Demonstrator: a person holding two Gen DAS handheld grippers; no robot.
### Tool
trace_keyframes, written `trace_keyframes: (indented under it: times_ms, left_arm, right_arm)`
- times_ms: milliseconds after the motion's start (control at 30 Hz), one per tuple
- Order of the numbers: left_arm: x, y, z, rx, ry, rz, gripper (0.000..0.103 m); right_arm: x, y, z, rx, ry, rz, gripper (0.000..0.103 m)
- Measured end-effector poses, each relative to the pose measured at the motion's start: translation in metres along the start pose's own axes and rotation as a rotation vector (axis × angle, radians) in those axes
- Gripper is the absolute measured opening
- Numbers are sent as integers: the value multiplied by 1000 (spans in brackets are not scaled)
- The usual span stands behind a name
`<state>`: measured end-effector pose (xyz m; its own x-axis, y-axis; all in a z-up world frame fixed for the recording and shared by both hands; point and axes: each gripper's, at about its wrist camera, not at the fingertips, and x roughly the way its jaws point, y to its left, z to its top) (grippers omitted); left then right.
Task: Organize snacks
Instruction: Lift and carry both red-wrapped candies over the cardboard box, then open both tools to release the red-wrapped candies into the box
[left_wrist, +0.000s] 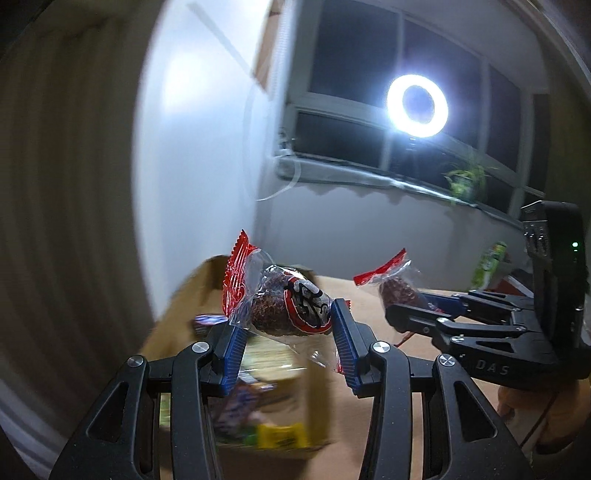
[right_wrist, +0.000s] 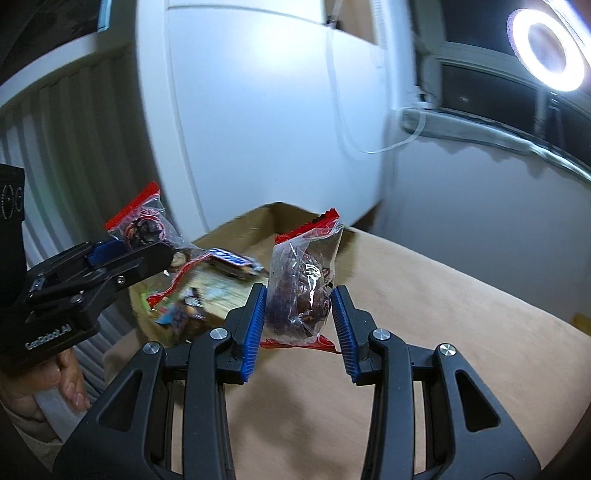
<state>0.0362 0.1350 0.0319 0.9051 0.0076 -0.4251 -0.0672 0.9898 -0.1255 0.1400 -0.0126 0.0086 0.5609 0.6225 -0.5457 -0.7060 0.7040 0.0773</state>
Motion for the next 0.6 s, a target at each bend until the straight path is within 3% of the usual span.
trace_keyframes:
  times_ms: [167,400,467,600]
  left_arm:
    - [-3,28,-2,-37,6,61,43]
    - [5,41,-7,-48,37,67,44]
    - [17,41,-14,-46,91,60,46]
    - [21,40,-26,-31,131,132,75]
  right_arm:
    - [28,22,13,-44,7,47,38]
    - [58,36,24,-80,17,61,38]
    - [72,36,22,-96,72,59,57]
    - [72,32,7,-102,69,20,71]
